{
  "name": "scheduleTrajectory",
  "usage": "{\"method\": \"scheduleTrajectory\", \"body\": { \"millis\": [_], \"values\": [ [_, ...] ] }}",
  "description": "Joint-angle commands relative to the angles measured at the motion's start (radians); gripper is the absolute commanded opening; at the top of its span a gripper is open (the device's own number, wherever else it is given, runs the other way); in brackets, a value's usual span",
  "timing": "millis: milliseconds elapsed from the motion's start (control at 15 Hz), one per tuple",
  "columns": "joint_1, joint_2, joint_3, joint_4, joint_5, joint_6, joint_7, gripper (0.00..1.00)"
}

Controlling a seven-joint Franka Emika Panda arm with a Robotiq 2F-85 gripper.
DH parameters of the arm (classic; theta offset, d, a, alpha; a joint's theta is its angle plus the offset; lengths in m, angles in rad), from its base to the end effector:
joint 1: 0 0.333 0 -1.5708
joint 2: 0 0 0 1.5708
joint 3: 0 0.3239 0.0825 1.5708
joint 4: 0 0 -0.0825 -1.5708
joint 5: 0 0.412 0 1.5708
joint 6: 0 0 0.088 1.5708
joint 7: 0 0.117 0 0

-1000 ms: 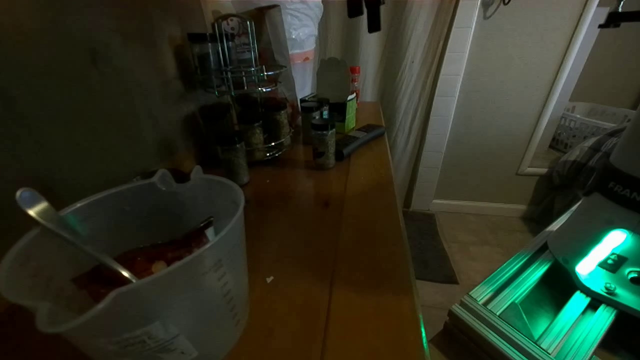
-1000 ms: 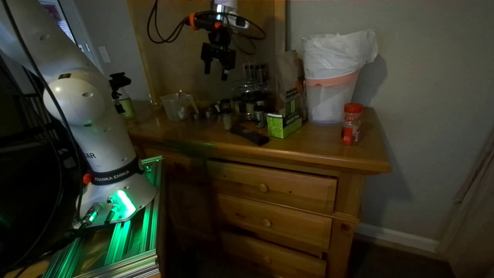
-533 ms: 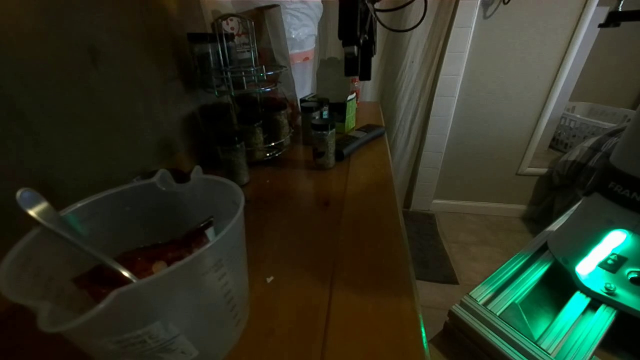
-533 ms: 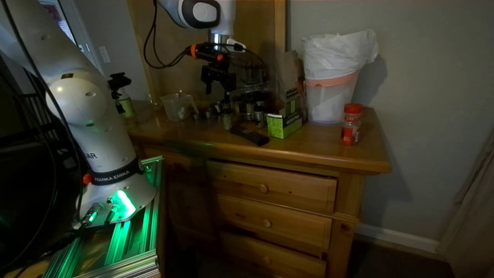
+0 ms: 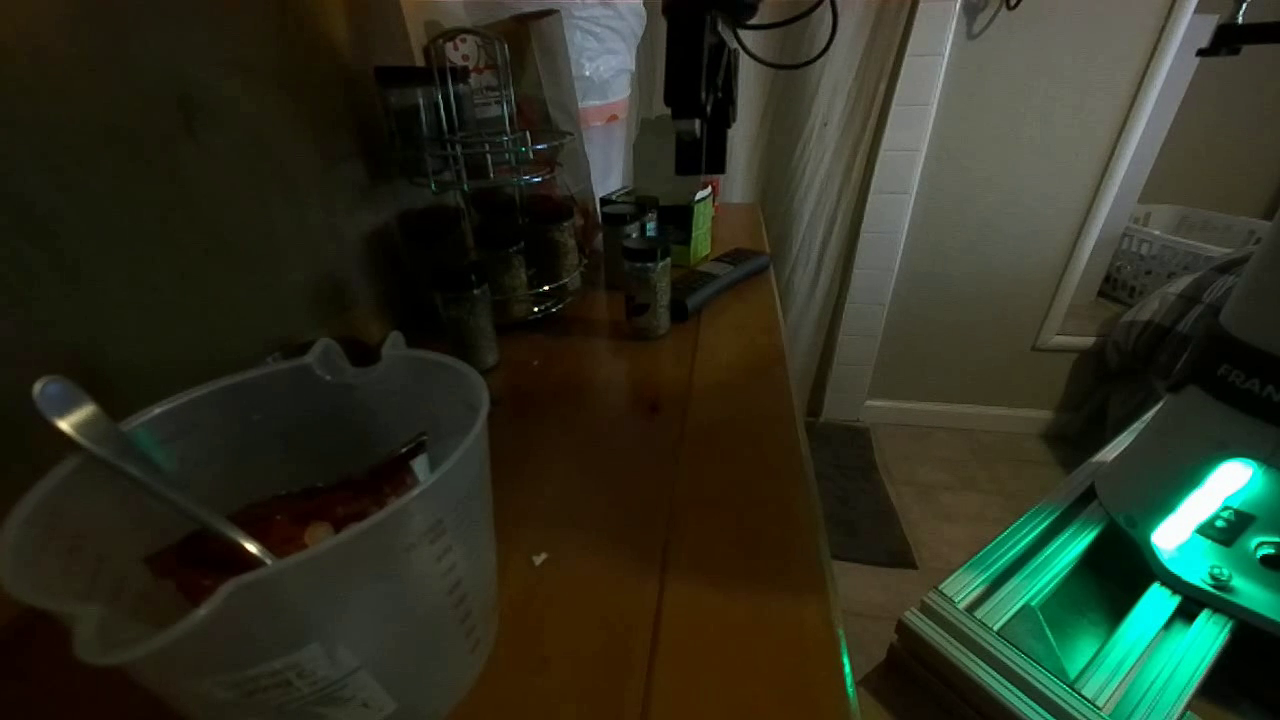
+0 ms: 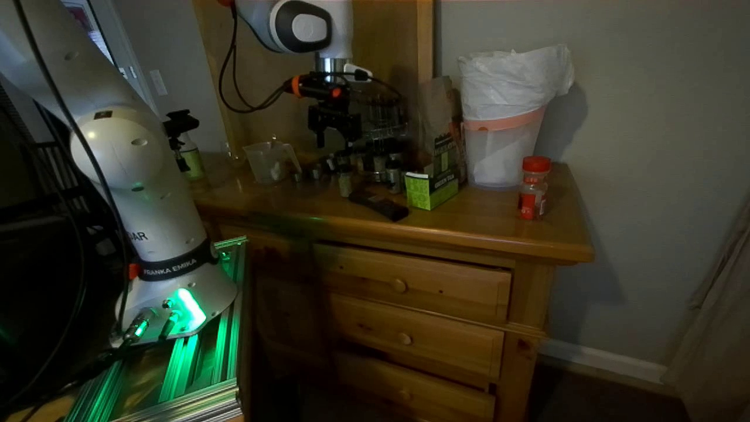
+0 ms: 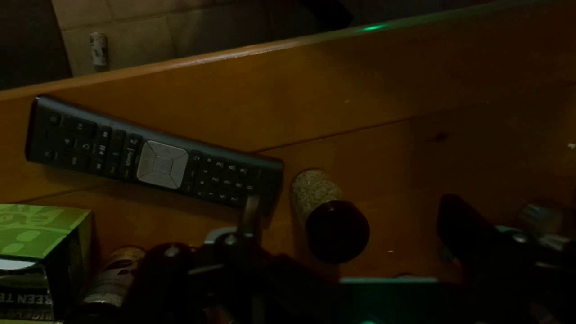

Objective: Pick up one container with a black lid and put it on the seasoning rack

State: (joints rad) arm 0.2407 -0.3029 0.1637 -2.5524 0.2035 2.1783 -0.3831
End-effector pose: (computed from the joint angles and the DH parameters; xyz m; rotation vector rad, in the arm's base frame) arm 0.3970 0.1773 0.3480 -2.8648 -0.9747 0.1098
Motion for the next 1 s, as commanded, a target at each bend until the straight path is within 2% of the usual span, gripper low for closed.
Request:
{"method": "scheduleTrajectory", "body": {
  "millis": [0, 533, 733, 867, 933],
  "values": [
    [0.034, 0.038, 0.023, -0.032, -0.024, 0.112, 0.01, 1.0],
    [0.046, 0.14, 0.047, -0.053, -0.109, 0.303, 0.005, 1.0],
    [0.045, 0.182, 0.048, -0.049, -0.137, 0.339, 0.007, 0.96],
    [0.046, 0.203, 0.052, -0.047, -0.146, 0.347, 0.006, 0.86],
    [0.046, 0.211, 0.053, -0.046, -0.149, 0.35, 0.006, 0.68]
  ]
}}
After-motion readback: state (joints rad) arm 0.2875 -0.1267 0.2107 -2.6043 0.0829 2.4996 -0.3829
